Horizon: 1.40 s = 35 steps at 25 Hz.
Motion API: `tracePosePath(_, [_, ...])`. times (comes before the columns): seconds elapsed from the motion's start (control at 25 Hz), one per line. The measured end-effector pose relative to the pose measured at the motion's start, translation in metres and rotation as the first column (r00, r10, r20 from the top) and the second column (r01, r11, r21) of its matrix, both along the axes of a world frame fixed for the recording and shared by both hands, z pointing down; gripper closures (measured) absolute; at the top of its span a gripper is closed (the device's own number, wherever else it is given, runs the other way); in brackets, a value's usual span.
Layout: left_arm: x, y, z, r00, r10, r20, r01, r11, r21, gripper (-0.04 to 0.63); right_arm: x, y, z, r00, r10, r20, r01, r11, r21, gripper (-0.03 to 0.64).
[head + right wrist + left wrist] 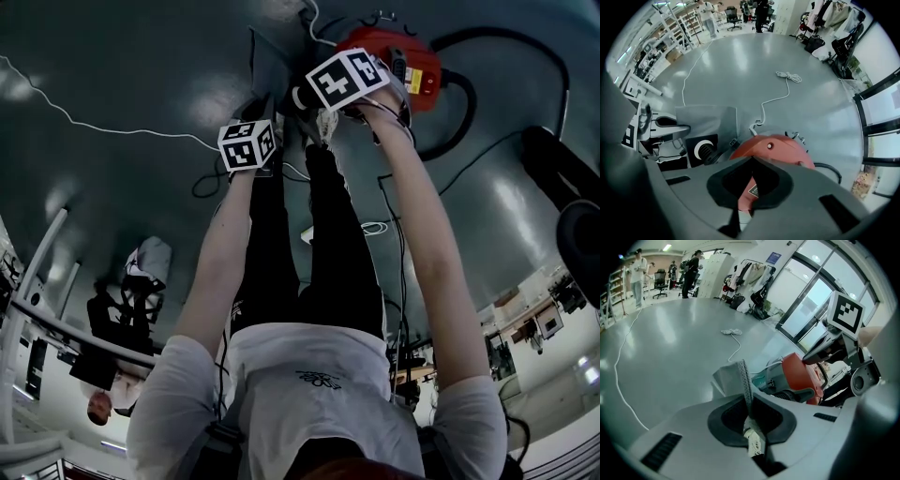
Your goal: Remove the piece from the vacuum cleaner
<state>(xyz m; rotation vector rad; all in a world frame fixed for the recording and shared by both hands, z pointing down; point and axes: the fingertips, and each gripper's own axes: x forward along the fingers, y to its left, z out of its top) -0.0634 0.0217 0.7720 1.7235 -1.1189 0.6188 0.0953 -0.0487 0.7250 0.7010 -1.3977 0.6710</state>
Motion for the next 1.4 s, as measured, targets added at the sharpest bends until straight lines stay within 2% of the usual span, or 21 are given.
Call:
tracePosePath(0.12, [-0.002, 0.001, 0.004, 1.000, 0.028, 0.000, -0.028, 1.000, -0.003, 0.577, 0.000, 0.001, 0.001, 1.000, -0.005, -0.005, 0.005, 1.000, -0.007, 0.612])
tracePosePath(0.36, [-0.004, 0.008, 0.006, 0.999, -0.026, -0.037, 0.025, 0.999, -0.033, 0.577, 0.001, 0.001, 0.002, 1.000, -0.017, -0.026, 0.017, 1.000, -0.006, 0.613])
tracePosePath(0.56, [-0.007, 0.008, 0.004, 0.999, 0.019, -0.027, -0.020, 0.999, -0.025, 0.577, 0.000, 0.001, 0.000, 0.999, -0.019, -0.033, 0.018, 1.000, -0.006, 0.614])
tracePosePath(0.68, [-0.021, 0.017, 0.011, 1.000, -0.009, 0.027, 0.011, 0.998, -0.058, 0.577, 0.000, 0.000, 0.002, 0.999, -0.022, -0.035, 0.022, 1.000, -0.004, 0.613])
tracePosePath(0.8, [-0.078, 0.041, 0.018, 0.991, -0.046, 0.129, 0.060, 0.992, -0.107, 0.578, -0.001, 0.002, 0.006, 0.999, -0.023, -0.029, 0.023, 1.000, -0.012, 0.613])
tracePosePath(0.88, [-0.103, 0.050, 0.010, 0.988, -0.004, 0.153, 0.018, 0.996, -0.089, 0.578, 0.003, 0.003, 0.007, 0.999, -0.025, -0.033, 0.025, 1.000, -0.007, 0.613])
tracePosePath(0.96, [-0.114, 0.046, 0.003, 0.987, 0.002, 0.158, 0.007, 0.998, -0.058, 0.577, 0.006, 0.001, 0.005, 0.998, -0.035, -0.053, 0.035, 0.999, 0.016, 0.614])
tracePosePath(1.08, [-0.122, 0.035, -0.001, 0.986, -0.030, 0.162, 0.036, 0.999, -0.034, 0.577, 0.003, 0.002, 0.005, 0.995, -0.063, -0.083, 0.066, 0.997, 0.036, 0.614])
tracePosePath(1.24, [-0.115, 0.021, -0.005, 0.984, -0.073, 0.161, 0.075, 0.997, -0.006, 0.577, 0.002, 0.002, 0.008, 0.994, -0.073, -0.080, 0.077, 0.996, 0.042, 0.614])
tracePosePath(1.4, [-0.118, 0.011, -0.023, 0.975, -0.152, 0.164, 0.151, 0.988, 0.021, 0.578, 0.000, 0.000, 0.003, 0.991, -0.093, -0.097, 0.101, 0.991, 0.090, 0.614])
